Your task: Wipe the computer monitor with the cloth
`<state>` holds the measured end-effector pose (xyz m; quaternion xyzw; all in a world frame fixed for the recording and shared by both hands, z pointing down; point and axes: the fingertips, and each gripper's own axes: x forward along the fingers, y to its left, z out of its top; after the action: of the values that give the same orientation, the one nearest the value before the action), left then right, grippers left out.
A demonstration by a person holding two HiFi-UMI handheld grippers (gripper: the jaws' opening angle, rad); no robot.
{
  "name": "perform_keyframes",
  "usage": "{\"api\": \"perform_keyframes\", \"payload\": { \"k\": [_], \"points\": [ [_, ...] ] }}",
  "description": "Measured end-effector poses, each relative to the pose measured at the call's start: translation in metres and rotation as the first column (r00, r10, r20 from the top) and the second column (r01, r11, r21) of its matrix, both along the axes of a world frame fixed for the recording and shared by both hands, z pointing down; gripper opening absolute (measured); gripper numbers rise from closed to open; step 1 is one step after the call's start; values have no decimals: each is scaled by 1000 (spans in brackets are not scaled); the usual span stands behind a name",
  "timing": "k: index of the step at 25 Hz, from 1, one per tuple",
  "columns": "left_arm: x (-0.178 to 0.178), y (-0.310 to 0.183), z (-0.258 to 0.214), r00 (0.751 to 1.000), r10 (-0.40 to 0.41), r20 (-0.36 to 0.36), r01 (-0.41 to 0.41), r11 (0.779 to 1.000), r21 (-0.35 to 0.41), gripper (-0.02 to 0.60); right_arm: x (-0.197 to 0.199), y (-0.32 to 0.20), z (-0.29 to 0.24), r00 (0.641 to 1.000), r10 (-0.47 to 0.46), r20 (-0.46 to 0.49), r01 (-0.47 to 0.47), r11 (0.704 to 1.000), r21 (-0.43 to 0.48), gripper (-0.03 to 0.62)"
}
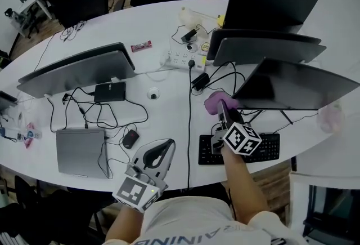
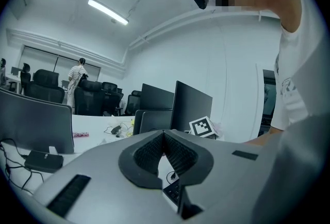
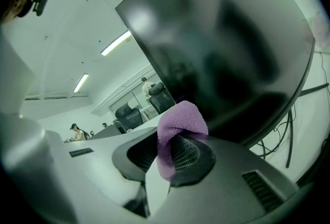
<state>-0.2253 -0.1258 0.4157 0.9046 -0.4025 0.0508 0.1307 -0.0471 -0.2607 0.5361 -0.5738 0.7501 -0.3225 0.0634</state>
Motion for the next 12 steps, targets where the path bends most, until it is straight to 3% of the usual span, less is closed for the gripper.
{"api": "perform_keyframes", "payload": {
  "k": [12],
  "points": [
    [-3,-4,-17,999,19,-36,-17,999,49,5,2,-2,-62,999,35,-4,-34,992,118,55]
  ]
}}
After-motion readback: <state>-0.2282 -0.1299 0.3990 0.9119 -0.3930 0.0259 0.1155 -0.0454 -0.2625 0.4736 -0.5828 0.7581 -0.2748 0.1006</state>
